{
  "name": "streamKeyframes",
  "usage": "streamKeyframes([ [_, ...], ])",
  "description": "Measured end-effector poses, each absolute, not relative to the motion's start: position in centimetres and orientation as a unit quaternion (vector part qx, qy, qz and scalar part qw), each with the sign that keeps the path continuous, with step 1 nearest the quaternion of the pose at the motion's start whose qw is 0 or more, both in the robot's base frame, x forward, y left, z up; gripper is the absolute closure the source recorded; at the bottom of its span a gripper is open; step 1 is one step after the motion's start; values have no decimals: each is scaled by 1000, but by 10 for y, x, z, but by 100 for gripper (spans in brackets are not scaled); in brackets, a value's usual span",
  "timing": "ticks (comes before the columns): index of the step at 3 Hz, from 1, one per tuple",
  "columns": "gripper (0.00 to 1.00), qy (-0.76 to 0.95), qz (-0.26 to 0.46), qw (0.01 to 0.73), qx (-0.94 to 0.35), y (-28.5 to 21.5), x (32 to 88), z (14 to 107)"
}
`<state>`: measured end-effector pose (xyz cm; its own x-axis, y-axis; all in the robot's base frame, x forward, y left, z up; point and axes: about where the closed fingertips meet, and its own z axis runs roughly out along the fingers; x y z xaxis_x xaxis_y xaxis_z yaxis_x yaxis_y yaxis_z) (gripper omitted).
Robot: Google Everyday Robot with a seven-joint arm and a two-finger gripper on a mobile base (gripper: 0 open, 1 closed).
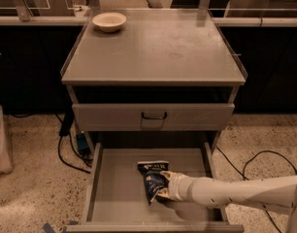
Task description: Place blue chip bag into middle drawer
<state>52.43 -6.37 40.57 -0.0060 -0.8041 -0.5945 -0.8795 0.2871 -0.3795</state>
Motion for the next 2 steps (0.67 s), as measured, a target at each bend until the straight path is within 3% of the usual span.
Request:
streamKeyframes([
  [1,0,707,50,378,-595,-64,524,406],
  [2,0,708,50,378,-595,-64,524,406],
])
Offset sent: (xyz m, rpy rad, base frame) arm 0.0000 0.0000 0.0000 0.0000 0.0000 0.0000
